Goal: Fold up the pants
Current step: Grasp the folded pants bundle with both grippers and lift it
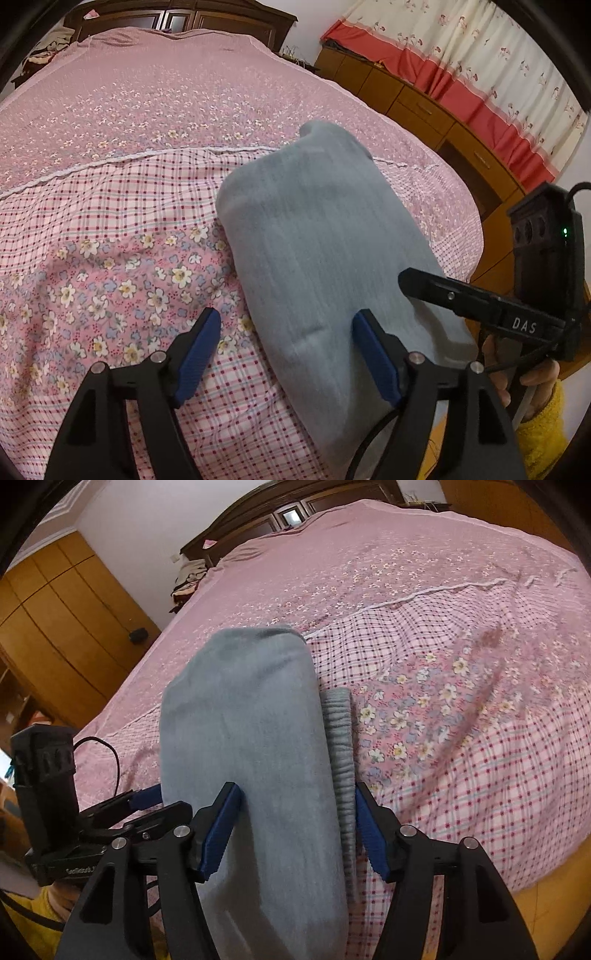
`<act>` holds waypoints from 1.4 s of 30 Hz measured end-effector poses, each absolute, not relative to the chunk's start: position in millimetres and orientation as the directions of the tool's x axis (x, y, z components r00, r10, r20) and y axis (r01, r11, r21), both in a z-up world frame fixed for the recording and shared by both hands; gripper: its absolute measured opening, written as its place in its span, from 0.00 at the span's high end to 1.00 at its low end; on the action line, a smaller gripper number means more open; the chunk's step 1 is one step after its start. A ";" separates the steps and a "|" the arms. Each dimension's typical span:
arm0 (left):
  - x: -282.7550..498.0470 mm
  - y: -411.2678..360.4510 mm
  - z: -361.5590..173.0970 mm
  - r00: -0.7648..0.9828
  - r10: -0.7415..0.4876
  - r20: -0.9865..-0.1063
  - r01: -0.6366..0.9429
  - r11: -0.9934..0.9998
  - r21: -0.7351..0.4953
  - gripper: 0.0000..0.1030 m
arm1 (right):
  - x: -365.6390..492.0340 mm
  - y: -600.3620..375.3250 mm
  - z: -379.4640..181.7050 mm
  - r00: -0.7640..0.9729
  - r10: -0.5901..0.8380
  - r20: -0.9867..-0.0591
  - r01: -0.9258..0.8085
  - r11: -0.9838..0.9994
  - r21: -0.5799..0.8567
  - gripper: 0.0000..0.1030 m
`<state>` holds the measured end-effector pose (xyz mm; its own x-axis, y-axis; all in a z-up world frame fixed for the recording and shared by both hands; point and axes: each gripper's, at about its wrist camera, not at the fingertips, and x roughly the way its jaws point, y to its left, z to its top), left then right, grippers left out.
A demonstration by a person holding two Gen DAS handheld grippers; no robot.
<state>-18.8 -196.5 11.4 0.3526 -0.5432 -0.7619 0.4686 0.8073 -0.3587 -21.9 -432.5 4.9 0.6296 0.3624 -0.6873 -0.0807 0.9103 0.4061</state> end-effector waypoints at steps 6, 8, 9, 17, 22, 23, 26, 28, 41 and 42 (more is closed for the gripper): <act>-7.9 -211.7 8.4 0.351 -0.560 -0.751 0.470 0.799 -0.377 0.22 | -20.2 -426.6 6.1 0.642 0.354 -0.680 -0.097 0.917 0.387 0.38; -6.7 -217.1 6.5 0.350 -0.562 -0.750 0.467 0.798 -0.380 0.22 | -17.3 -427.5 2.9 0.638 0.353 -0.684 -0.092 0.917 0.388 0.38; -3.3 -219.5 6.0 0.349 -0.561 -0.750 0.464 0.799 -0.382 0.22 | -15.8 -427.6 1.2 0.636 0.356 -0.684 -0.086 0.914 0.396 0.38; -0.2 -233.6 10.3 0.337 -0.580 -0.742 0.478 0.784 -0.396 0.33 | -23.3 -426.7 1.9 0.674 0.349 -0.651 -0.087 0.913 0.399 0.48; -1.4 -233.4 17.4 0.344 -0.591 -0.730 0.479 0.779 -0.406 0.41 | -38.1 -433.8 12.0 0.708 0.353 -0.612 -0.084 0.902 0.424 0.66; -1.9 -233.3 19.3 0.348 -0.592 -0.727 0.479 0.779 -0.405 0.44 | -38.8 -433.8 14.1 0.710 0.352 -0.610 -0.083 0.902 0.424 0.68; -4.1 -232.5 24.3 0.349 -0.598 -0.722 0.488 0.774 -0.404 0.48 | -46.2 -430.1 22.8 0.727 0.345 -0.594 -0.084 0.903 0.421 0.71; -7.3 -229.9 30.3 0.353 -0.606 -0.713 0.495 0.767 -0.407 0.49 | -49.8 -426.7 30.3 0.738 0.346 -0.580 -0.091 0.901 0.424 0.72; -18.3 -170.4 85.1 0.524 -0.534 -0.663 0.440 0.837 -0.326 0.50 | -57.1 -376.0 73.7 0.775 0.392 -0.496 -0.163 0.882 0.443 0.72; -19.1 -163.4 90.1 0.543 -0.516 -0.662 0.429 0.848 -0.310 0.50 | -55.3 -369.0 75.0 0.774 0.404 -0.488 -0.172 0.875 0.453 0.72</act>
<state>-19.1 -163.4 90.1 0.5429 -0.5164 -0.6622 0.4288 0.8485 -0.3102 -55.3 -369.0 75.0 0.7739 0.4042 -0.4876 -0.1716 0.8749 0.4528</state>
